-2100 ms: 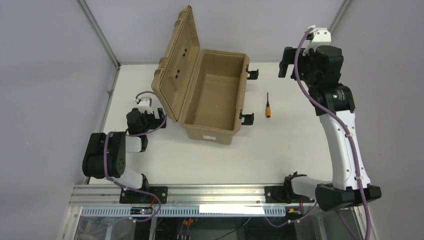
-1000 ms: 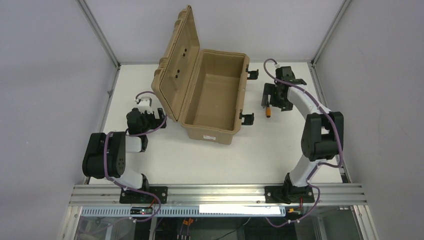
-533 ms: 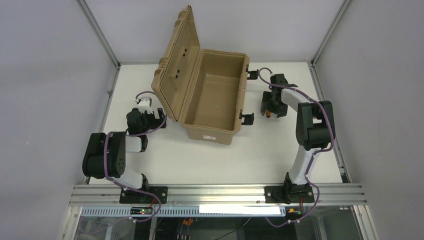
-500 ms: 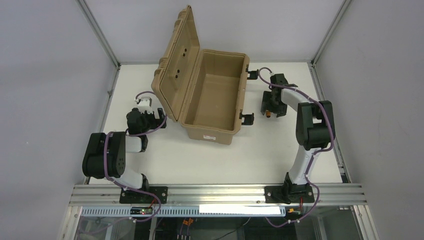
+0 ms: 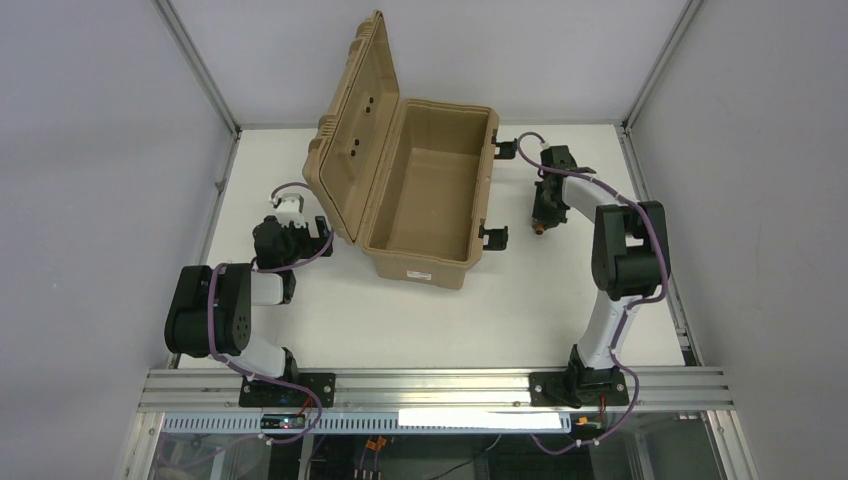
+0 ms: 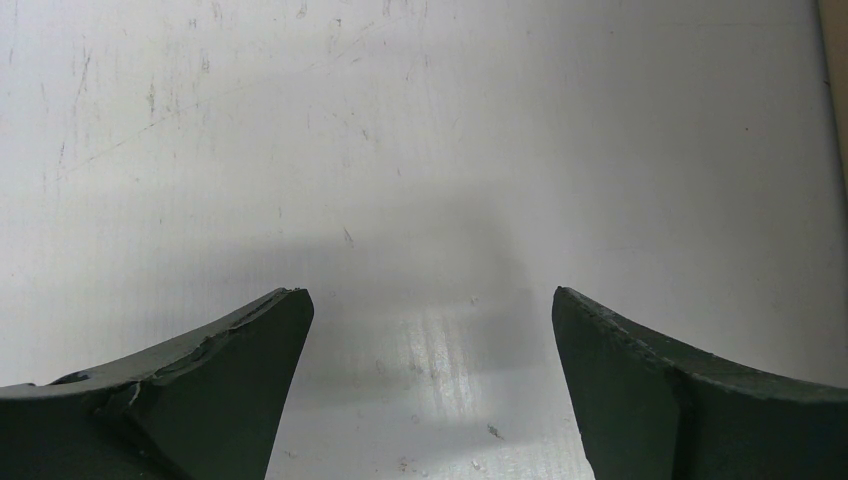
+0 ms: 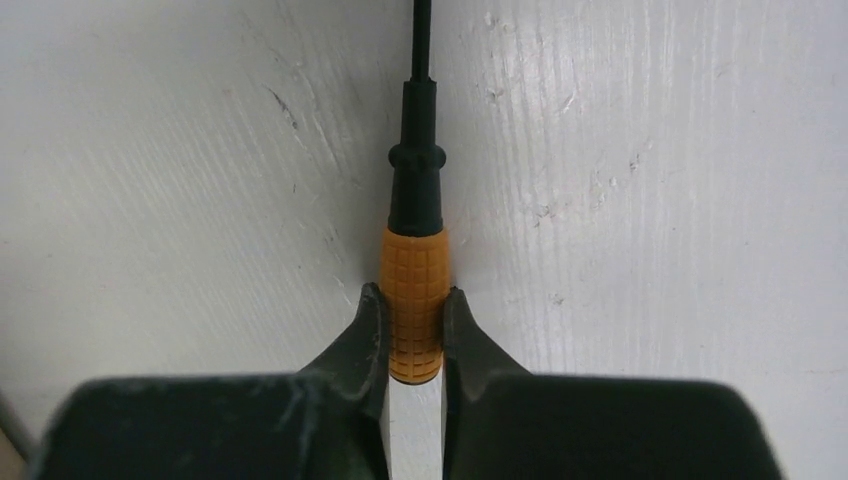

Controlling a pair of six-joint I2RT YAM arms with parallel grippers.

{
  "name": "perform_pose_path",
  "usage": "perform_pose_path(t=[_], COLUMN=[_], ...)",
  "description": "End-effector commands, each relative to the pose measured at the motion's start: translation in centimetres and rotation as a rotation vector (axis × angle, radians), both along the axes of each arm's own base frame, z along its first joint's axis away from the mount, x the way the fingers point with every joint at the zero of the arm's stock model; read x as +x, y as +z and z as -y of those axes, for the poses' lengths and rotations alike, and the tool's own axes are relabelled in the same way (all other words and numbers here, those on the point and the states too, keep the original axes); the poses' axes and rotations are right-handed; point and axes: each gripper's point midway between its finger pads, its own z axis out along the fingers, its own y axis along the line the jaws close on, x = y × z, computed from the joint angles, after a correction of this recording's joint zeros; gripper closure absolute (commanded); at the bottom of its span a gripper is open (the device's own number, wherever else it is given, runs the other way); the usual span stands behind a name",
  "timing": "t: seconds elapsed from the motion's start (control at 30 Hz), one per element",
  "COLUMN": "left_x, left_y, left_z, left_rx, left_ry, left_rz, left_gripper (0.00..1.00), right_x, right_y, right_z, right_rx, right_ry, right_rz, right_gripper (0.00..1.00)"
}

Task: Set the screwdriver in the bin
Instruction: Pick up the screwdriver from the center of the board.

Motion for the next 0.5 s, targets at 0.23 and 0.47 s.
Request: perform_pose_path(t=[0.23,0.47], left_x=[0.4,0.5], left_y=[1.7,1.7], left_z=[-0.2,-0.3], left_rx=[0.008,0.008], left_ry=[-0.007,-0.005], left_rz=[0.067,0.067], left_gripper=[0.01,0.01], right_x=[0.3,-0.6], right_y=[10.5,16.8], right_z=[0.3,0.8], right_rx=[-0.012,-0.021], right_ry=[0.009,0.004], right_rz=[0.196,0.274], right_gripper=[1.0,1.0])
